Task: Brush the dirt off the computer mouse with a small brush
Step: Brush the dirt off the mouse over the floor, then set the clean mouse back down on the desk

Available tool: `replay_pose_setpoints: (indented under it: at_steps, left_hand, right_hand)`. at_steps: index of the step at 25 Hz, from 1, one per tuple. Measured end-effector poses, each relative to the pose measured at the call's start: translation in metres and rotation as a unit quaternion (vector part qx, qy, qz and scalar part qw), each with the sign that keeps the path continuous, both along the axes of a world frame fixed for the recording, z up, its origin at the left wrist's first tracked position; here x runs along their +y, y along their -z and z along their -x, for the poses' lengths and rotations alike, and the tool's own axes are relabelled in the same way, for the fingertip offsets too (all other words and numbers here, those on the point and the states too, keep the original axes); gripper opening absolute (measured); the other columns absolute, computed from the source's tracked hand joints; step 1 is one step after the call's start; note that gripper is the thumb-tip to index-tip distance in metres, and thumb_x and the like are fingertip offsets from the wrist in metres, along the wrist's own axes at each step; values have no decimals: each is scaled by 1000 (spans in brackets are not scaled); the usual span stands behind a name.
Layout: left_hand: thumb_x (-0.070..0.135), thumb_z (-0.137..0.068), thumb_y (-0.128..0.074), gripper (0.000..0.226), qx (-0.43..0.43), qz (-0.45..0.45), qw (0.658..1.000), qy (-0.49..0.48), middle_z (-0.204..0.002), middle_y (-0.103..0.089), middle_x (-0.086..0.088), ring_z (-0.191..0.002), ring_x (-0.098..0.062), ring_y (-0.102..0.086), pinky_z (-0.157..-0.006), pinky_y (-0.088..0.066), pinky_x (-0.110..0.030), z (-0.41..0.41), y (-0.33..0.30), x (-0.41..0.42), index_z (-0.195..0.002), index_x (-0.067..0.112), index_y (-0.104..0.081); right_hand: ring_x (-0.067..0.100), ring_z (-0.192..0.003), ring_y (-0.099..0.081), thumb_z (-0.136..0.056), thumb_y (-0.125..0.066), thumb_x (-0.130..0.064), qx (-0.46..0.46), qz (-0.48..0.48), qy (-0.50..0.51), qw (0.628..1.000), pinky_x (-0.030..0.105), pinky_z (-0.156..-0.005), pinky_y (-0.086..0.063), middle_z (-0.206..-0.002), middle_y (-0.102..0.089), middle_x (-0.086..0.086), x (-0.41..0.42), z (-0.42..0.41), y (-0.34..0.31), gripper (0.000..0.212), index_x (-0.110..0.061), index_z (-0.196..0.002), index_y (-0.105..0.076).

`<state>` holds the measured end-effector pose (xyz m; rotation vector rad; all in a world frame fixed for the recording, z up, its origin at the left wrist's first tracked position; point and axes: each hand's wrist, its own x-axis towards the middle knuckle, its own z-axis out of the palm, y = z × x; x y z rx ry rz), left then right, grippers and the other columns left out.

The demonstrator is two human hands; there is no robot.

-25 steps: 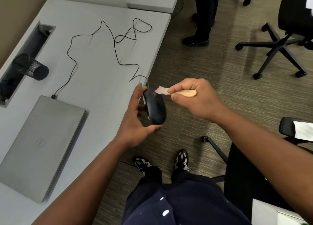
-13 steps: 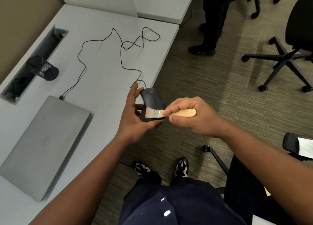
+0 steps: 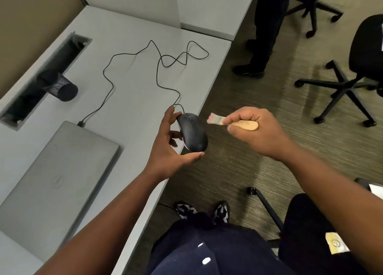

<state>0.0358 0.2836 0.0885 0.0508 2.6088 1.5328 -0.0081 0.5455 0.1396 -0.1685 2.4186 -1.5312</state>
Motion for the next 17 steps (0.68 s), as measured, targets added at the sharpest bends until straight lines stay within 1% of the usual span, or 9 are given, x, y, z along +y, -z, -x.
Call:
replay_pose_setpoints:
  at_steps: [2,4,7,8,10,11,12,14,17]
  left_hand:
    - [27,-64,-102,135,-1,-1,1000,10,-159,-35,21,-112,4,-59,-81,-52,-13,8,-2,-12,-166,36,-13]
    - [27,-64,-102,135,-1,-2,1000,19,-162,-35,18,-113,7,-57,-81,-52,-11,16,-5,-24,-166,36,-14]
    - [29,-64,-102,133,0,-4,999,35,-164,-36,12,-116,2,-58,-83,-50,-11,22,-9,-45,-166,35,-16]
    - [30,-64,-102,133,2,-6,999,37,-164,-37,13,-119,-2,-59,-84,-50,-10,23,-8,-51,-166,35,-16]
    - [31,-64,-102,132,5,-10,999,34,-164,-36,15,-125,-5,-57,-89,-49,-11,25,-4,-61,-165,38,-17]
    - [31,-64,-102,132,6,-12,999,30,-164,-35,18,-129,-4,-55,-93,-49,-11,27,-3,-64,-165,40,-17]
    - [31,-65,-102,130,7,-17,1000,23,-164,-35,22,-131,-1,-53,-95,-48,-11,29,-1,-67,-164,41,-17]
    - [30,-67,-101,128,5,-31,999,8,-158,-32,33,-134,6,-49,-99,-46,-10,36,3,-69,-164,38,-18]
    - [32,-69,-100,125,-4,-50,998,-27,-151,-26,46,-136,9,-45,-103,-44,-9,50,14,-69,-163,37,-19]
  right_hand:
    - [5,-68,-61,-92,-75,-13,11,10,-15,1000,18,-58,-47,-95,-74,-5,-25,5,-4,13,-23,-100,-80]
    - [0,-63,-59,-93,-74,-13,6,-17,-14,1000,14,-56,-44,-88,-72,-11,-45,13,-5,15,-24,-99,-80]
    - [-5,-61,-59,-94,-74,-20,-4,-58,21,998,13,-56,-44,-78,-70,-16,-64,23,-6,11,-30,-95,-78]
    - [-2,-66,-63,-95,-73,-26,-10,-55,24,998,19,-60,-50,-79,-71,-14,-71,24,-6,7,-31,-93,-77]
    - [16,-77,-73,-95,-72,-37,-45,-24,33,998,45,-69,-61,-84,-75,-5,-88,22,-3,6,-33,-90,-71]
    - [22,-79,-73,-93,-73,-41,-62,-15,38,997,51,-71,-61,-87,-76,-2,-99,20,-1,10,-34,-90,-67]
    - [21,-78,-72,-90,-76,-46,-71,-16,38,997,49,-70,-60,-90,-75,-2,-110,20,1,16,-35,-92,-64]
    - [14,-78,-65,-81,-83,-54,-87,-32,31,995,36,-67,-52,-101,-71,-5,-130,20,3,37,-36,-102,-58]
    - [14,-108,-60,-74,-88,-52,-96,-73,15,993,28,-83,-50,-128,-58,-9,-154,33,6,68,-32,-126,-48]
